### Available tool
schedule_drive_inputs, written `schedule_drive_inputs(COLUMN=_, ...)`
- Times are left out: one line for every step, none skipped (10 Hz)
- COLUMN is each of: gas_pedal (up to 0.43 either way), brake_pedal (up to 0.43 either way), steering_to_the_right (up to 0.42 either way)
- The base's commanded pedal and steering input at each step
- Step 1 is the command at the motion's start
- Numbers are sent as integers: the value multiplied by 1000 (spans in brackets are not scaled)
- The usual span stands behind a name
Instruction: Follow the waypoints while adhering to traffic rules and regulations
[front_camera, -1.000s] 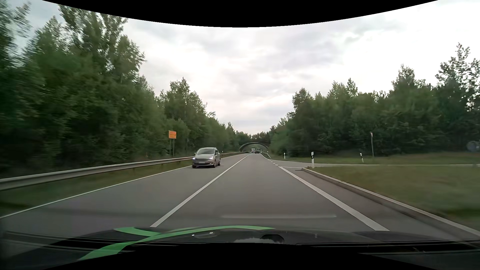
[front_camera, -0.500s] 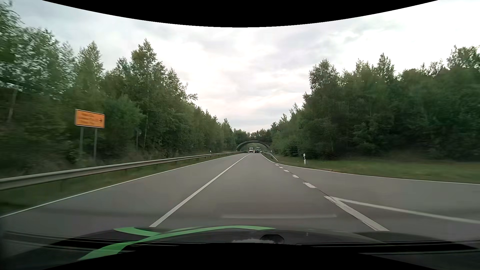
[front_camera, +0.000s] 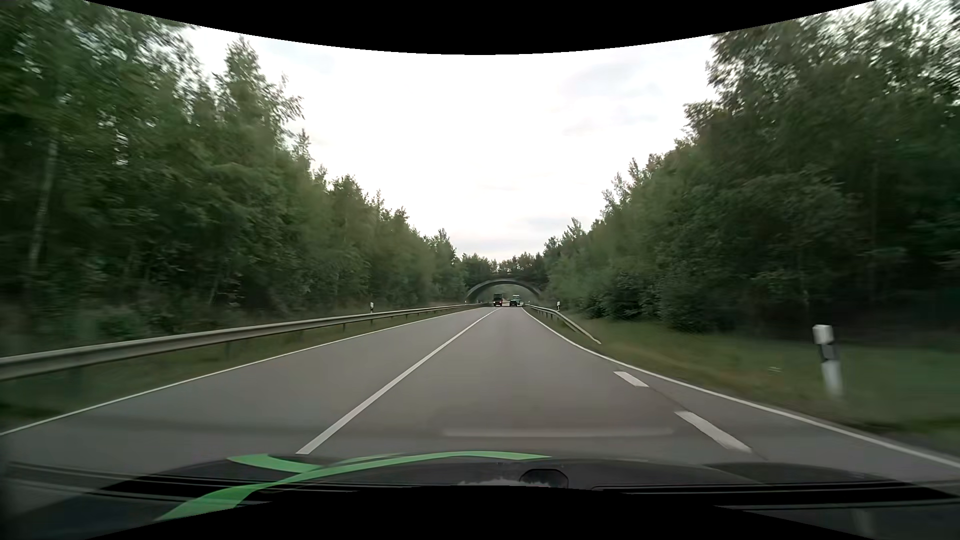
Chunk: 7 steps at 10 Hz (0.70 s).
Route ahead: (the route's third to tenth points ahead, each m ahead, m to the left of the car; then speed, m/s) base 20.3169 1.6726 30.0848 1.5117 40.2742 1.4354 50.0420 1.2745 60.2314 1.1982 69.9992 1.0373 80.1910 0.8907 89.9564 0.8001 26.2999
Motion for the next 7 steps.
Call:
schedule_drive_inputs(gas_pedal=390, brake_pedal=0, steering_to_the_right=0)
schedule_drive_inputs(gas_pedal=390, brake_pedal=0, steering_to_the_right=0)
schedule_drive_inputs(gas_pedal=390, brake_pedal=0, steering_to_the_right=0)
schedule_drive_inputs(gas_pedal=398, brake_pedal=0, steering_to_the_right=0)
schedule_drive_inputs(gas_pedal=398, brake_pedal=0, steering_to_the_right=0)
schedule_drive_inputs(gas_pedal=398, brake_pedal=0, steering_to_the_right=0)
schedule_drive_inputs(gas_pedal=398, brake_pedal=0, steering_to_the_right=0)
